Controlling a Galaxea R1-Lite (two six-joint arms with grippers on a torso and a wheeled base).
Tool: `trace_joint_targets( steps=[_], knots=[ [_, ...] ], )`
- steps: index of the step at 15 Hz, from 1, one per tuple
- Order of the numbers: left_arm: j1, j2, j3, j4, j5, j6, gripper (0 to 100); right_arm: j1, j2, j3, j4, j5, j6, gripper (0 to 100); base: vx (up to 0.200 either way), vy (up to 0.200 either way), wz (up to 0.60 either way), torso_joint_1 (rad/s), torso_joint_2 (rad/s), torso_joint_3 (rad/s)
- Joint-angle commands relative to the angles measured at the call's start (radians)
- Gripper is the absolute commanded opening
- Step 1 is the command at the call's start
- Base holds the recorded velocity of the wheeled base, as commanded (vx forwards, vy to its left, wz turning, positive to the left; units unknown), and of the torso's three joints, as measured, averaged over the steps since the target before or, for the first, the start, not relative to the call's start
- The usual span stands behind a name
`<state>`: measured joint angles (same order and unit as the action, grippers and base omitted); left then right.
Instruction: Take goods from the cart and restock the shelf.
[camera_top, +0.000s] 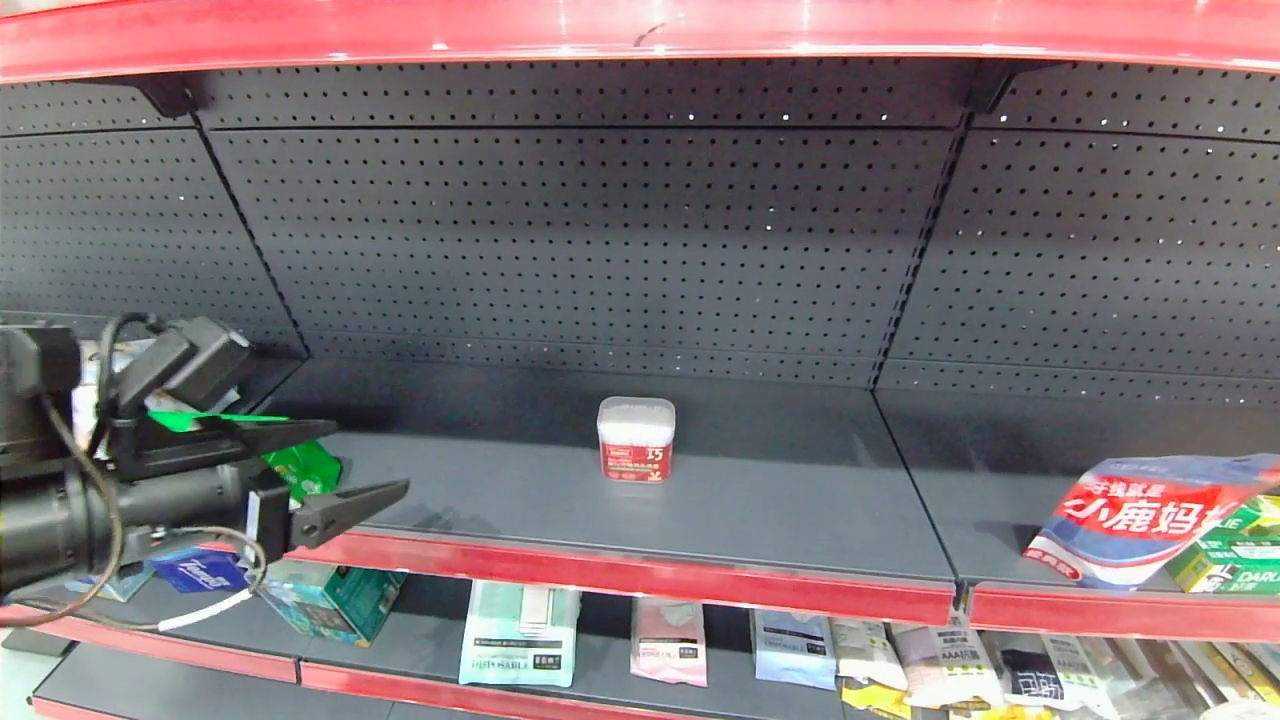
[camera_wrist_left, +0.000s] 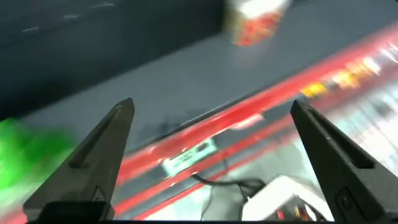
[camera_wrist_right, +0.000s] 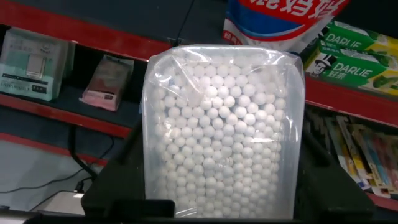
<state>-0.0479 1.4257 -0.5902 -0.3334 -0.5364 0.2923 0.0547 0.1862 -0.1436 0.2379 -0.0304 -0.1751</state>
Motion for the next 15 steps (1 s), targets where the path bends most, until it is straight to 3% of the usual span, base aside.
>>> trace_joint_targets(
  steps=[1, 2, 3, 7, 9, 11, 12, 15],
  knots=[
    [0.006, 0.303, -0.105, -0.027, -0.172, 0.126, 100, -0.004, -0.011, -0.001, 0.001, -0.003, -0.001, 0, 0.000, 0.000, 0.00, 0.000, 0.00, 0.000],
    [0.016, 0.395, -0.158, -0.035, -0.252, 0.194, 100, -0.006, -0.011, -0.001, 0.001, -0.013, -0.001, 0, 0.000, 0.000, 0.00, 0.000, 0.00, 0.000],
    [0.016, 0.450, -0.203, -0.038, -0.317, 0.223, 100, -0.012, -0.013, -0.001, 0.001, -0.019, -0.001, 0, 0.000, 0.000, 0.00, 0.000, 0.00, 0.000],
    [0.010, 0.598, -0.346, -0.039, -0.464, 0.232, 100, -0.050, -0.013, -0.001, 0.001, -0.020, -0.001, 0, 0.000, 0.000, 0.00, 0.000, 0.00, 0.000],
    [-0.029, 0.648, -0.402, -0.039, -0.530, 0.234, 100, -0.064, -0.013, -0.001, 0.001, -0.020, -0.001, 0, 0.000, 0.000, 0.00, 0.000, 0.00, 0.000],
    [-0.056, 0.700, -0.459, -0.052, -0.539, 0.246, 100, -0.065, -0.013, -0.002, 0.001, -0.020, -0.001, 0, 0.000, 0.000, 0.00, 0.000, 0.00, 0.000],
    [-0.075, 0.757, -0.528, -0.072, -0.547, 0.271, 100, -0.065, -0.013, -0.002, 0.001, -0.020, -0.001, 0, 0.000, 0.000, 0.00, 0.000, 0.00, 0.000],
    [-0.110, 0.809, -0.592, -0.067, -0.551, 0.269, 100, -0.065, -0.025, -0.002, 0.004, -0.020, -0.003, 0, 0.000, 0.000, 0.00, 0.000, 0.00, 0.000]
  ],
)
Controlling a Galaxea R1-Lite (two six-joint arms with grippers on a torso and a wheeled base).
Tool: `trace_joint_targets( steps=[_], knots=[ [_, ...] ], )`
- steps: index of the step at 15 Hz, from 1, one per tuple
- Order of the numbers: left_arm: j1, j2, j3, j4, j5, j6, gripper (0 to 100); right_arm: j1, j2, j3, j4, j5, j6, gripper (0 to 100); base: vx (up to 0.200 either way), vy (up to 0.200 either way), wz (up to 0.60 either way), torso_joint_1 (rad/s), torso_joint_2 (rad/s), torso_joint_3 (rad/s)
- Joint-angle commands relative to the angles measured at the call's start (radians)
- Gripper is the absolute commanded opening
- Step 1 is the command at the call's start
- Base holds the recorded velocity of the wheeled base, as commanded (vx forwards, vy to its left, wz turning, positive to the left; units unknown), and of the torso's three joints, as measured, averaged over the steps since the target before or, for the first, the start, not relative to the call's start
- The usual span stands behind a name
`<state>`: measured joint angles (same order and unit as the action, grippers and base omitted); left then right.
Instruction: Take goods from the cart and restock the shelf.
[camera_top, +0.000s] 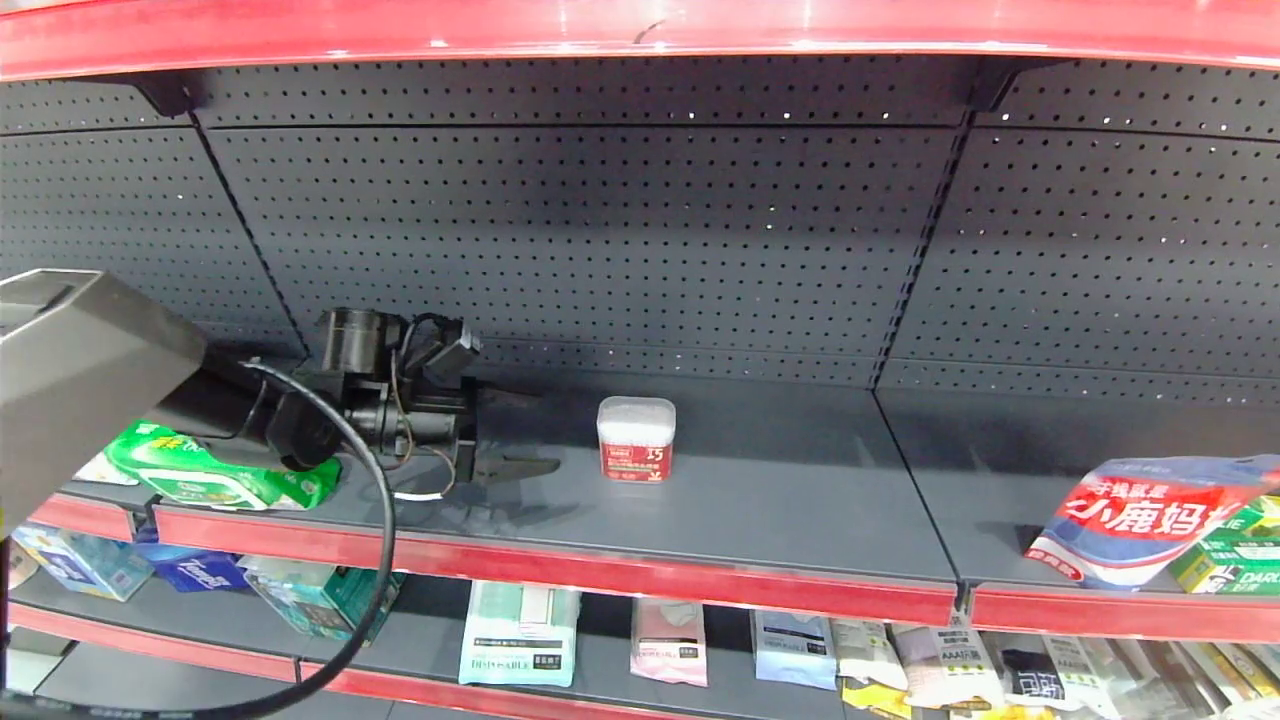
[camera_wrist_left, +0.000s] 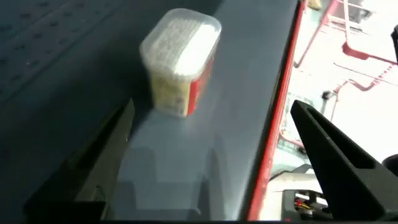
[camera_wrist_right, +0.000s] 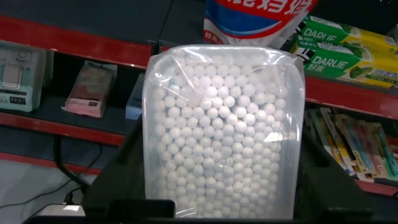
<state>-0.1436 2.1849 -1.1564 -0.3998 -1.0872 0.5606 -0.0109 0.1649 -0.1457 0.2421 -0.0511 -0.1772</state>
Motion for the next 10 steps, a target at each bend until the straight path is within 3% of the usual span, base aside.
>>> trace_joint_targets(
  steps=[1, 10],
  knots=[
    [-0.022, 0.072, -0.040, -0.001, 0.000, 0.001, 100, -0.001, -0.007, -0.002, 0.000, -0.001, -0.001, 0, 0.000, 0.000, 0.00, 0.000, 0.00, 0.000],
    [-0.047, 0.208, -0.200, -0.005, -0.002, 0.005, 100, -0.009, -0.013, -0.005, 0.005, -0.001, -0.004, 0, 0.000, 0.000, 0.00, 0.000, 0.00, 0.000]
  ],
)
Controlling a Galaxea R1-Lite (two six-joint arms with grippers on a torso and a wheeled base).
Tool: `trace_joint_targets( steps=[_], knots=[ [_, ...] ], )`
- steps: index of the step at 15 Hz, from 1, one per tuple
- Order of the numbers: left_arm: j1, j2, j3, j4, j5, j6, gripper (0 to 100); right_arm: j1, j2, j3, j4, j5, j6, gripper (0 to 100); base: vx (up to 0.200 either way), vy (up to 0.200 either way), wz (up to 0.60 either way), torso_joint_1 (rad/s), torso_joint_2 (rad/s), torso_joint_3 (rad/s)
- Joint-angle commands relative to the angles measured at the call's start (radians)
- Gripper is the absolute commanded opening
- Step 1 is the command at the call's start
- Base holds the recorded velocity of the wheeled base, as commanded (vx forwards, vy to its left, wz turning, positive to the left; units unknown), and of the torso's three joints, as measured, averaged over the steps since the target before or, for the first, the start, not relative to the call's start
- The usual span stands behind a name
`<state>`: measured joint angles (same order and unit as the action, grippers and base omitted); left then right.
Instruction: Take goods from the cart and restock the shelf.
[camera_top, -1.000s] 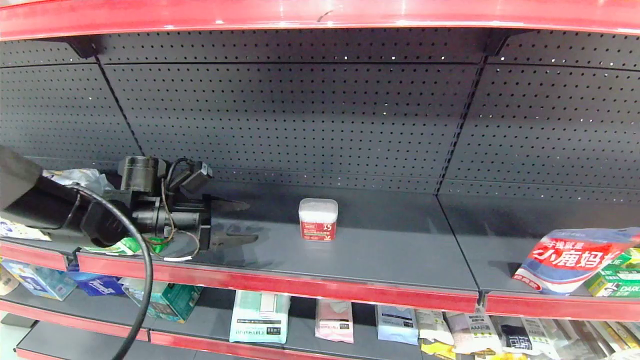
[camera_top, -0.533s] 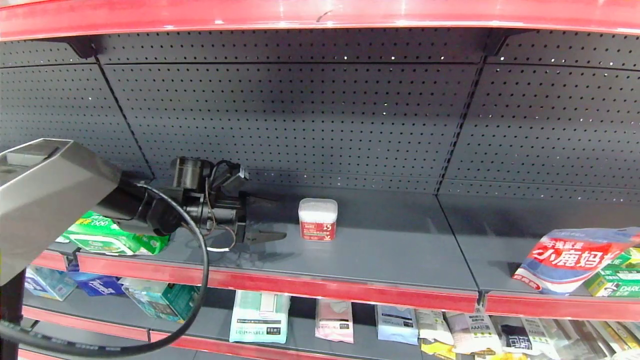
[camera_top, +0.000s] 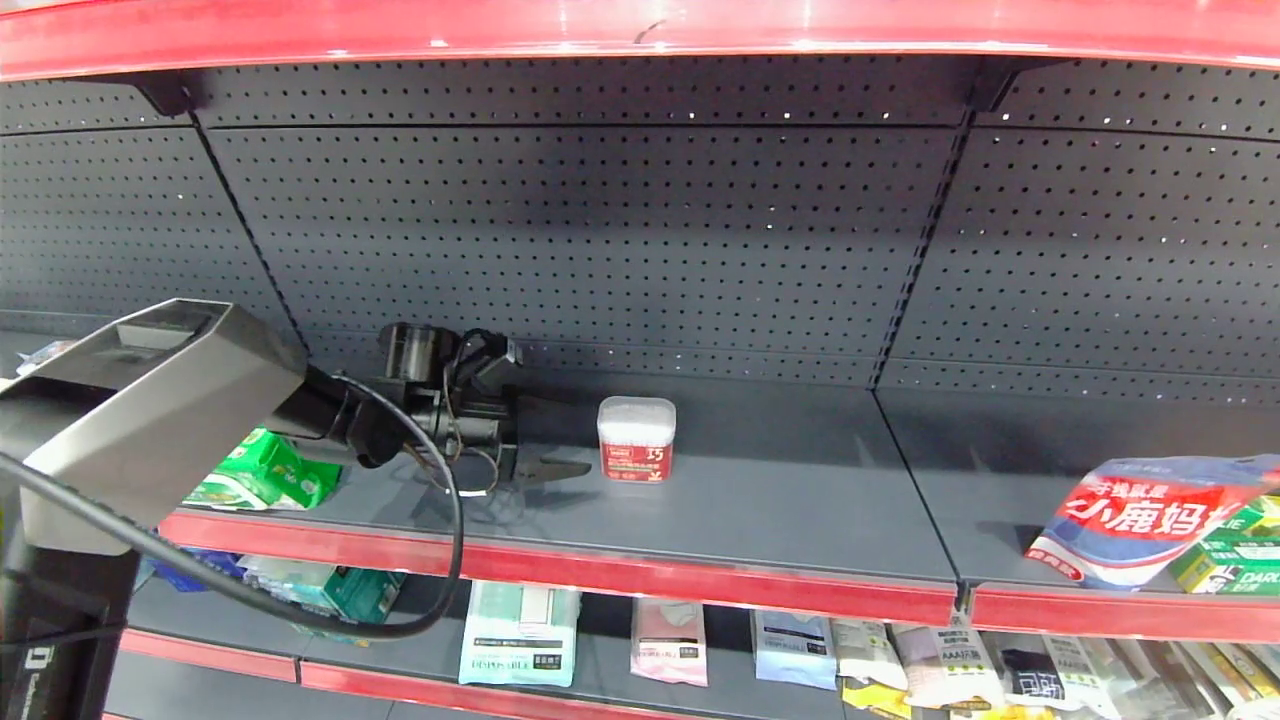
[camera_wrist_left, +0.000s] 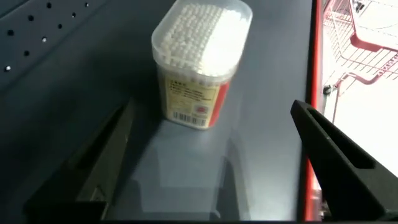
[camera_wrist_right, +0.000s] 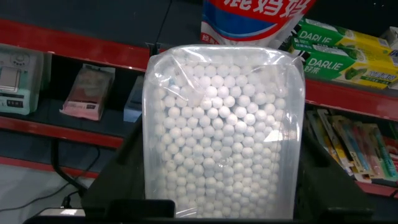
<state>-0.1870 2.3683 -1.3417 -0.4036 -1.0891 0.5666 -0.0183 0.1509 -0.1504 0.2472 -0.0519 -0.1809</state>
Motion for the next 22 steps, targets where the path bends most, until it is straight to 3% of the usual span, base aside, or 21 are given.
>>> trace_joint_targets(
  steps=[1, 10, 22],
  knots=[
    [-0.015, 0.040, -0.025, -0.001, -0.002, -0.001, 100, -0.002, 0.003, 0.000, 0.000, 0.000, 0.000, 0, 0.000, 0.000, 0.00, 0.000, 0.00, 0.000],
    [-0.029, 0.146, -0.183, 0.000, -0.018, -0.001, 100, -0.002, 0.004, 0.000, 0.001, -0.011, 0.000, 0, 0.000, 0.000, 0.00, 0.000, 0.00, 0.000],
    [-0.089, 0.220, -0.286, 0.000, -0.012, -0.010, 100, -0.002, 0.004, -0.001, 0.001, -0.026, -0.005, 0, 0.000, 0.000, 0.00, 0.000, 0.00, 0.000]
  ],
)
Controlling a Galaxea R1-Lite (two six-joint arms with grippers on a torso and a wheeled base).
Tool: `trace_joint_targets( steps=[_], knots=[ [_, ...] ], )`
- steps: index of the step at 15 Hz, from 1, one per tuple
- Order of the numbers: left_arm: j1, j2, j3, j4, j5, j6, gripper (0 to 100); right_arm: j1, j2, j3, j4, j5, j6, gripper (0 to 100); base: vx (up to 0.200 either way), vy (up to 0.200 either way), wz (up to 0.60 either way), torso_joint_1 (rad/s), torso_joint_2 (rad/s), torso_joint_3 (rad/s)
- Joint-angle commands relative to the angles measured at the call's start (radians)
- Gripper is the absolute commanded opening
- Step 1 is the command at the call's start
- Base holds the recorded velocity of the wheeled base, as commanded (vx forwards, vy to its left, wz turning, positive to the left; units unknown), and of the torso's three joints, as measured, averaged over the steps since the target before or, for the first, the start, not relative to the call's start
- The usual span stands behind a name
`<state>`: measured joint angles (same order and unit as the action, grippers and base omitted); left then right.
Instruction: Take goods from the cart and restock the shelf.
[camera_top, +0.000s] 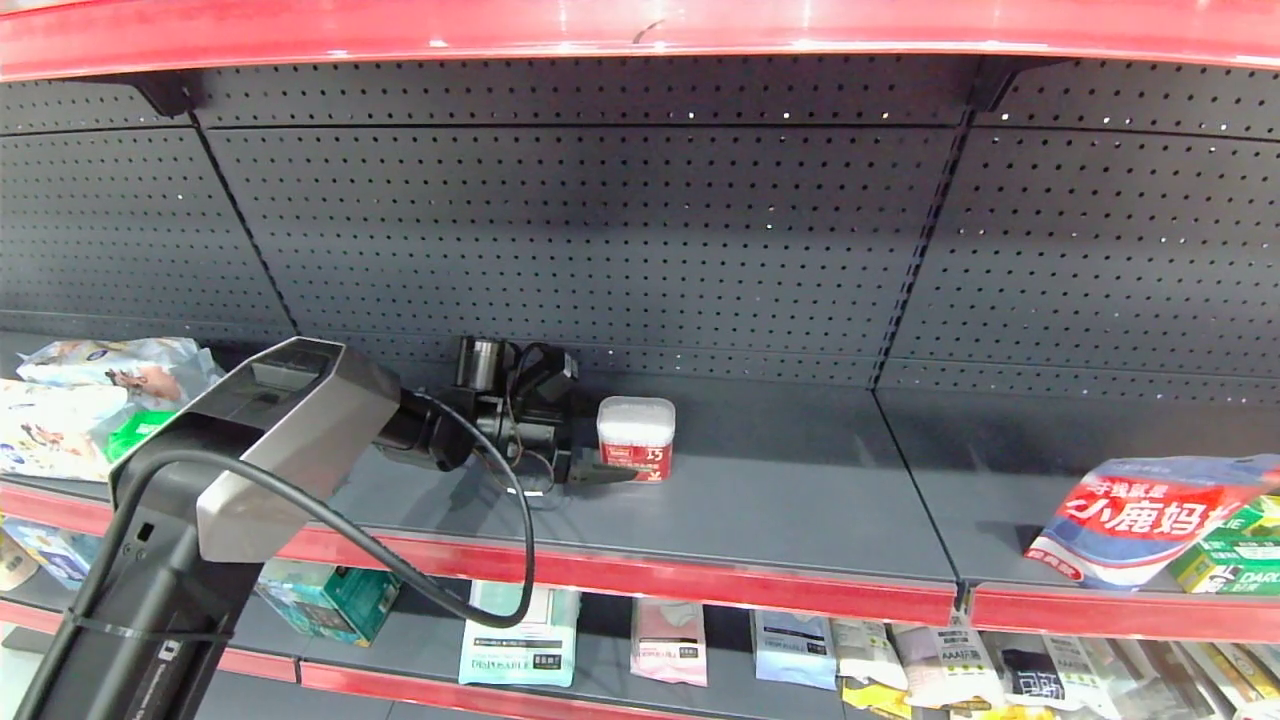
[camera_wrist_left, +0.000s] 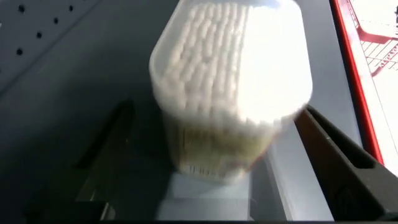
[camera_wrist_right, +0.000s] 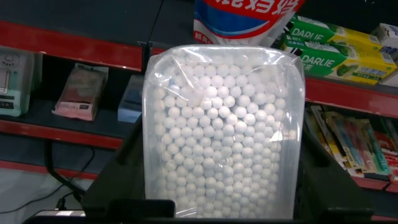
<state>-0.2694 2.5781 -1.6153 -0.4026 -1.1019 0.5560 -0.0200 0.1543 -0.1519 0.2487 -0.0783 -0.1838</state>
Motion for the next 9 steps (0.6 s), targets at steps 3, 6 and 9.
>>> trace_joint_targets(
  steps=[3, 6, 9],
  knots=[
    [-0.014, 0.020, -0.043, 0.007, 0.005, -0.004, 100, 0.000, 0.001, 0.000, 0.000, 0.000, 0.000, 0, 0.000, 0.000, 0.00, 0.000, 0.00, 0.000],
    [-0.022, 0.028, -0.044, 0.004, 0.025, -0.013, 100, 0.000, 0.002, 0.000, 0.000, 0.000, -0.002, 0, 0.000, 0.000, 0.00, 0.000, 0.00, 0.000],
    [-0.034, 0.028, -0.054, 0.005, 0.030, -0.018, 100, 0.000, 0.002, 0.000, 0.000, 0.000, -0.002, 0, 0.000, 0.000, 0.00, 0.000, 0.00, 0.000]
  ],
)
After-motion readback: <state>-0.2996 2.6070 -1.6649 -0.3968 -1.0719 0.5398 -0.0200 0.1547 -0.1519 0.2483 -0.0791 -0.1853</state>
